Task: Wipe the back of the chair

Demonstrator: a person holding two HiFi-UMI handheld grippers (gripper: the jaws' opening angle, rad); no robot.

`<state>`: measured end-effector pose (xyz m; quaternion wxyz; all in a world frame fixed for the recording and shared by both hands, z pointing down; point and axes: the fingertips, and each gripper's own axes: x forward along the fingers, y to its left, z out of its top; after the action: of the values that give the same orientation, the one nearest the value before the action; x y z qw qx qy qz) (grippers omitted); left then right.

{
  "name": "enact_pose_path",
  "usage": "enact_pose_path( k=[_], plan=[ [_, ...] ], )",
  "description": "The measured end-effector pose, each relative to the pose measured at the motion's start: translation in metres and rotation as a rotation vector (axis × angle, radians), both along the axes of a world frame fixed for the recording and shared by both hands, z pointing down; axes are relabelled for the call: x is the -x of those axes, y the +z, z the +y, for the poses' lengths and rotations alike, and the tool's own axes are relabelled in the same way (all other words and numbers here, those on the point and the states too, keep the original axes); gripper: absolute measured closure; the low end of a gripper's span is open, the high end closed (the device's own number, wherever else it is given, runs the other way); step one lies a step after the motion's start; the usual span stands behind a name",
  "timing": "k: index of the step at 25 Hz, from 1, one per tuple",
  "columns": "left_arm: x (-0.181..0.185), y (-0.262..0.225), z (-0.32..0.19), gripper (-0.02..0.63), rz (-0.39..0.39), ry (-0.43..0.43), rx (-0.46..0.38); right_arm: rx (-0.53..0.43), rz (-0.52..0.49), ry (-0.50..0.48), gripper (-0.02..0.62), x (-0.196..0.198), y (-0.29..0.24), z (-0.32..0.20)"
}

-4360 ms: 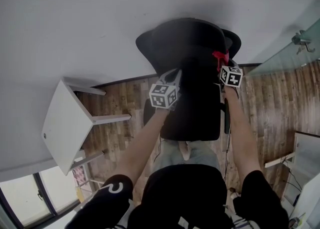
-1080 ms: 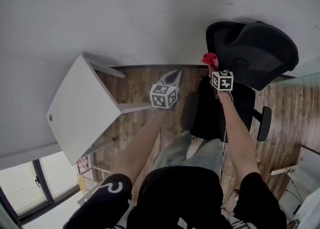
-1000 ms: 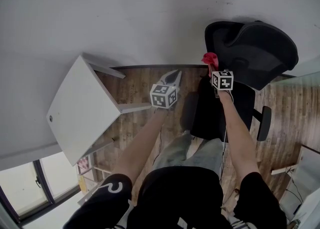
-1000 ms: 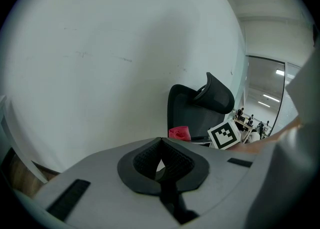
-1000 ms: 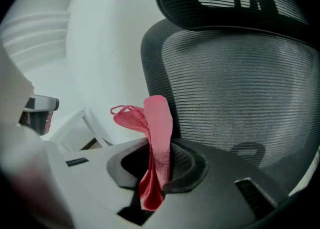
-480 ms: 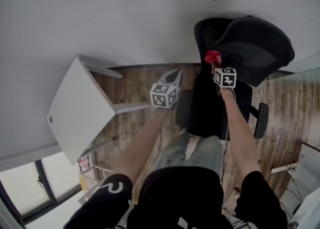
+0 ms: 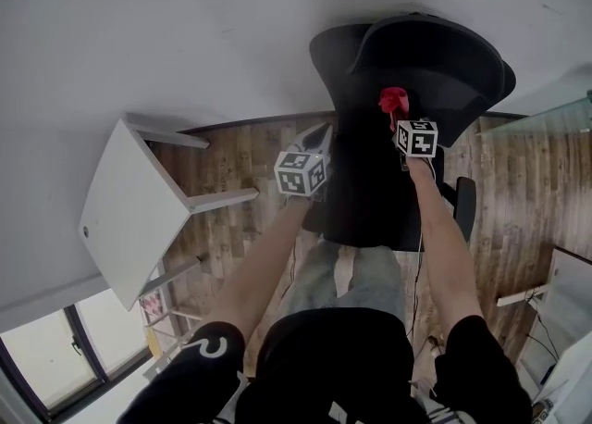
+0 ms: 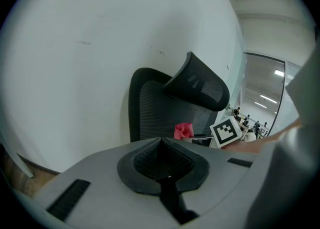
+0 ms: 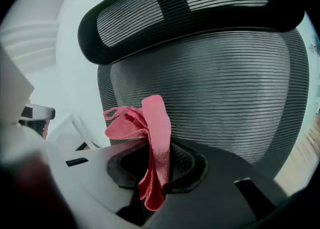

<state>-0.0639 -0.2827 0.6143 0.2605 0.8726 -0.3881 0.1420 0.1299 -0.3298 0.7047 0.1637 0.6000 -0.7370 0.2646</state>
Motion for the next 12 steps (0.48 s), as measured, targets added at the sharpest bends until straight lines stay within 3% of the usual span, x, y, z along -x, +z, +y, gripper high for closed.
enact_pose_path(
  k=[12],
  plan=[
    [-0.086, -0.004, 0.015, 0.583, 0.008, 0.025, -0.007, 0.000, 0.002, 0.063, 0.523, -0.103, -0.002, 0.031]
  ],
)
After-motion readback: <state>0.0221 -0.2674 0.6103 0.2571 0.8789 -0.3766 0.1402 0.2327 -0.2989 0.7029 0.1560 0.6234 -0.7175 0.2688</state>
